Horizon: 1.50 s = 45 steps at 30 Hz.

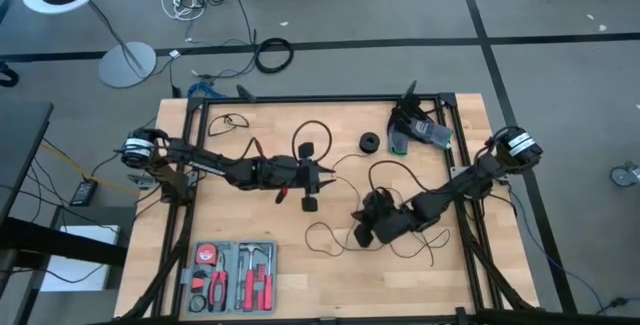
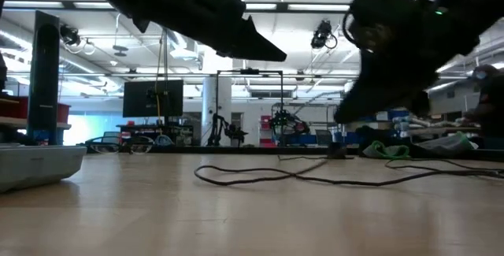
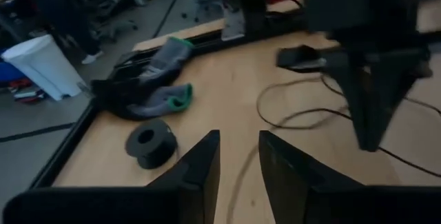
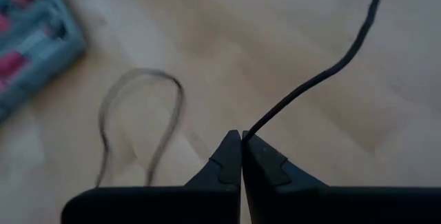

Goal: Coil cords
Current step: Uncoil the black wire from the black spool

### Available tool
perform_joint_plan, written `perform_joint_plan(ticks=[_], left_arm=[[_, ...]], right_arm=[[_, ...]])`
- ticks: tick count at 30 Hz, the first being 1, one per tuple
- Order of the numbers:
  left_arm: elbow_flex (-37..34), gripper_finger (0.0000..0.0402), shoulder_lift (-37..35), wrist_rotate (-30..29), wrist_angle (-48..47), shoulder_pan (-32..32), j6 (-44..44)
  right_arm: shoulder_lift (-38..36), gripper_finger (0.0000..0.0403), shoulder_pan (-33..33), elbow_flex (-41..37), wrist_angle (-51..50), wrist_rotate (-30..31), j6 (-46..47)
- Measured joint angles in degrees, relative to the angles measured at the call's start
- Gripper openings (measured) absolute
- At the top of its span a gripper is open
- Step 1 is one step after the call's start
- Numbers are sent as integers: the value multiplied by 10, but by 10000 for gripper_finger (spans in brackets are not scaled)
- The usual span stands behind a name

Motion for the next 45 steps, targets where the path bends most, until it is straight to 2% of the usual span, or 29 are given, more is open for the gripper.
perform_joint_plan(ticks=[7,14,20,25,31,39,45], left_arm=[[0,106,0,0,-44,-13,-7],[1,106,9,-20,-41,-13,-13],[1,106,60,-24,-6,-13,-7],[1,106,69,-58,36,-14,-17],[1,106,68,-113,39,-14,10],[1,106,68,-119,15,-34,21],[1,106,67,-119,55,-42,86]], right_arm=[[0,2,-46,0,104,-4,-116],[0,2,-87,1,203,-69,-210],[0,1,-107,35,203,-112,-267],[0,2,-112,46,177,-142,-258],[0,2,-112,46,116,-143,-205],[0,2,-119,46,103,-127,-191],[0,1,-131,46,125,-195,-197]])
